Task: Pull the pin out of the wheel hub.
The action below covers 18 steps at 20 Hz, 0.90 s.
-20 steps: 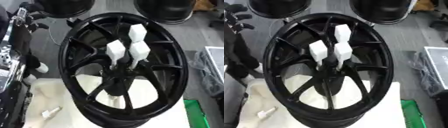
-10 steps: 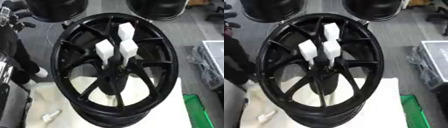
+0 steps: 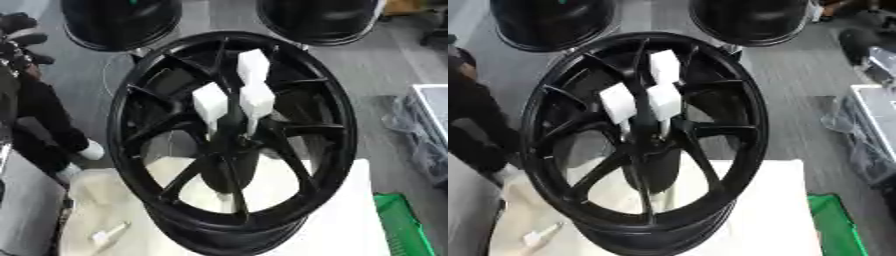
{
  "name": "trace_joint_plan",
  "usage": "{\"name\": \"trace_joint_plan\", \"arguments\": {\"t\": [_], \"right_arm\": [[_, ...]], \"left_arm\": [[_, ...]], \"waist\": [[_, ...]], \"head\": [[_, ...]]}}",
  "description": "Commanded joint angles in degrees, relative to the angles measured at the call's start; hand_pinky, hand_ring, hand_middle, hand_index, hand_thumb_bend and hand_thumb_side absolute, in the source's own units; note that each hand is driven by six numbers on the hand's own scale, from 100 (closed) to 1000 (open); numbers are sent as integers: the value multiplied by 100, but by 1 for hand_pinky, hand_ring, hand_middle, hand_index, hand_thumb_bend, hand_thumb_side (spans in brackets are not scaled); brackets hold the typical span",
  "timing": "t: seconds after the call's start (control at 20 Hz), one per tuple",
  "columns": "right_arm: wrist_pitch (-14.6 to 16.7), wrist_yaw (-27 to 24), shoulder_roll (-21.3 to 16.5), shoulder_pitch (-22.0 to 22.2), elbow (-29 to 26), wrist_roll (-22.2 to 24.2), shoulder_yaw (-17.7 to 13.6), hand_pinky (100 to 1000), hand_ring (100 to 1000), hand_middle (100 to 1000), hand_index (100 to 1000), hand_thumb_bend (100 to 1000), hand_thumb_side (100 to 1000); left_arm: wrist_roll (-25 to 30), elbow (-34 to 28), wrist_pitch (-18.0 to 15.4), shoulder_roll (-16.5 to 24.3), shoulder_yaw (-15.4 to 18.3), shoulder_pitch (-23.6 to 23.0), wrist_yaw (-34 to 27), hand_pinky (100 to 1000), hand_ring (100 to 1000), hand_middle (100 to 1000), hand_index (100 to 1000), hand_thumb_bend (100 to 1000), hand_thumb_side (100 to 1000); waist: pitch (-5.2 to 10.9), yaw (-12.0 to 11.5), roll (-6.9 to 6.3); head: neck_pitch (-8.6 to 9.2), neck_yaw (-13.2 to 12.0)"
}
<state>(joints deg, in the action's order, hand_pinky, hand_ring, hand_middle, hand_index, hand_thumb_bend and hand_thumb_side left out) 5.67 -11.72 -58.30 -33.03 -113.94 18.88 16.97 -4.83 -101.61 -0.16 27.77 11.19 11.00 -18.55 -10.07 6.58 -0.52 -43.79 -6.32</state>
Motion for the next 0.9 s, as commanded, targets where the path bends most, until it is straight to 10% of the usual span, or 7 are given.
{"name": "trace_joint_plan", "arguments": {"t": [0.05,0.35,0.9], "right_arm": [[-12,223,37,-202,-65,276,123,829,879,857,917,100,524],[-45,244,304,-323,-65,629,399,822,882,866,945,100,633],[-378,986,731,-549,-65,873,668,801,831,832,931,100,532]], "left_arm": [[-34,-30,-17,208,99,15,-34,587,742,742,775,100,775],[-94,-26,-42,219,161,-52,-32,587,742,740,774,100,778],[-124,-6,-31,215,209,-120,-10,587,743,741,772,100,775]], "waist": [[59,-23,12],[46,-44,50],[102,-325,117]], "head": [[-33,47],[-33,100],[-33,218]]}}
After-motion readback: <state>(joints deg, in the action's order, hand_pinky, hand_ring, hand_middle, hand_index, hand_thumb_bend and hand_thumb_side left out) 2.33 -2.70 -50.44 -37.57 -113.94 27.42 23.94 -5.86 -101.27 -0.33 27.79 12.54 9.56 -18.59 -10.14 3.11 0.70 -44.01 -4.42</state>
